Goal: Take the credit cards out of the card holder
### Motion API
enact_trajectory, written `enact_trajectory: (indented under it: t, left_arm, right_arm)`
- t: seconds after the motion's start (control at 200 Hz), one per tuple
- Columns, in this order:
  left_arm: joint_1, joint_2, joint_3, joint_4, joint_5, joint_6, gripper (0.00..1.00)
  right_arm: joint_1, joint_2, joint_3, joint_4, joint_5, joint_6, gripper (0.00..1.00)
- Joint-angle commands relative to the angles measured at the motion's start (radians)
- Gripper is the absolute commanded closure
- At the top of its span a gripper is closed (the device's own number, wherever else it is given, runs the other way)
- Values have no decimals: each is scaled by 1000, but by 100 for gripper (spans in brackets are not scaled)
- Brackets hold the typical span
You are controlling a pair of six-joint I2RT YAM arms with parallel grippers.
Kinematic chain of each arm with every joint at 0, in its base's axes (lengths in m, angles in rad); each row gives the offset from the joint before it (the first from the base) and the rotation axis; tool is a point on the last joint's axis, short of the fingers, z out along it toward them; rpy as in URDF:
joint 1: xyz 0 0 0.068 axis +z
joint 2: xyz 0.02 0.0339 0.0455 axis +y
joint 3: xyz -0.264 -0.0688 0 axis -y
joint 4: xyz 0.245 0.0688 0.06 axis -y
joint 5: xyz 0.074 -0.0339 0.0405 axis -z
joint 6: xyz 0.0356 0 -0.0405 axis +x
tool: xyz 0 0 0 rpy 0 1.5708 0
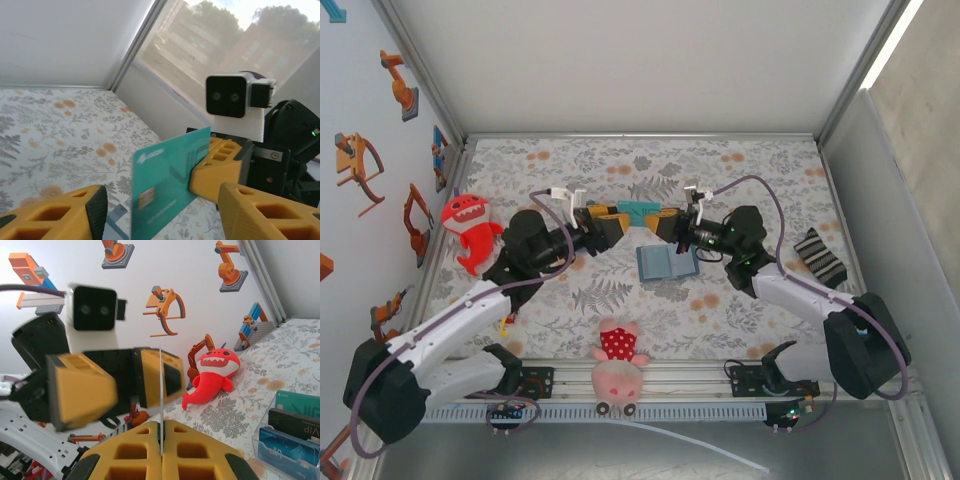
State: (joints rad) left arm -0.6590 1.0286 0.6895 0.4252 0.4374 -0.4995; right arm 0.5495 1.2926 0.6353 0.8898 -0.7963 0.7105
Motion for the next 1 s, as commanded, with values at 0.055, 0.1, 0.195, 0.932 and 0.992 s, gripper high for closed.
enact_trajectory:
  t: [0.055,0.1,0.195,0.932,0.992]
  left_arm:
    - [3,-49,209,-503,24,325,33]
    - [4,-33,264,-608,24,380,32]
    - [3,13,350,-752,59,453,33]
    - [2,260,518,-890,297,642,57]
    - [2,274,522,-890,313,652,61]
  right_arm:
    - [1,-38,28,-127,-72,-74,100]
    - [1,-47,40,-184,-84,-100,100]
    - [9,-72,83,-381,-85,-196,100]
    - [35,-116,146,-603,-132,-329,100]
    - [35,-113,148,-603,-136,-330,100]
